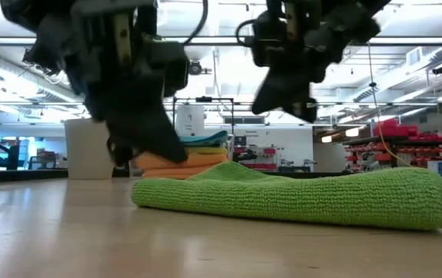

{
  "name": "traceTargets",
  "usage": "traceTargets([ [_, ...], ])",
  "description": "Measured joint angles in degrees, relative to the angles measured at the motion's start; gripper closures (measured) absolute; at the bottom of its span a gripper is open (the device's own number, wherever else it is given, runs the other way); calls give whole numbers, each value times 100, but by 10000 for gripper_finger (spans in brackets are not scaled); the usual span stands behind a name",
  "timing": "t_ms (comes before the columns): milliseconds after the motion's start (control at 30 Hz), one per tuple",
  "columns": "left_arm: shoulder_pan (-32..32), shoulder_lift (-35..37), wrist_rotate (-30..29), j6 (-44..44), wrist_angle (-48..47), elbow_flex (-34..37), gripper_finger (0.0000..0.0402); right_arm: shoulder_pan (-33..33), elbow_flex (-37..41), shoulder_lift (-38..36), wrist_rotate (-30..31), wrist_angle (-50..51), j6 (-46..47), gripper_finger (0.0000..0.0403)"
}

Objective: Fold microfiber towels
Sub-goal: Fold the green microfiber cloth, then stack the folded green microfiber cloth on top of the blue microfiber cloth in the transparent bin

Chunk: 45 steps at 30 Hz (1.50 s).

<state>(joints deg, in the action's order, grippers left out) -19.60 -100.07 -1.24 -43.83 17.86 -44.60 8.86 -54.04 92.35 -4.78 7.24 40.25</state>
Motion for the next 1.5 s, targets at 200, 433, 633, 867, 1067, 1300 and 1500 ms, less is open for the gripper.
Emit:
traceTargets([
  [200, -81, -460, -17, -210, 46, 6, 393, -175, -7, 621, -697, -613, -596, 399],
  [433, 264, -475, 52, 254, -475, -37, 391, -392, 2, 1310, -973, -725, -606, 399],
  [633, 1194, -94, 202, 1553, -1251, -20, 396, -477, 2, 1037, -968, -335, -540, 400],
  [867, 2587, 637, 472, 2787, -1636, -364, 378, -732, 2, 355, -719, -205, -448, 400],
  [1067, 2750, 1162, 1070, 3098, -1650, -645, 394, -1090, 0, -153, -553, -61, -461, 400],
  [1300, 1858, 881, 887, 2458, -1727, -645, 383, -1408, 0, 189, -1258, -753, -854, 400],
  [1500, 911, -23, -127, 1298, -364, -645, 395, -1796, 0, 722, -1695, -635, -1564, 400],
])
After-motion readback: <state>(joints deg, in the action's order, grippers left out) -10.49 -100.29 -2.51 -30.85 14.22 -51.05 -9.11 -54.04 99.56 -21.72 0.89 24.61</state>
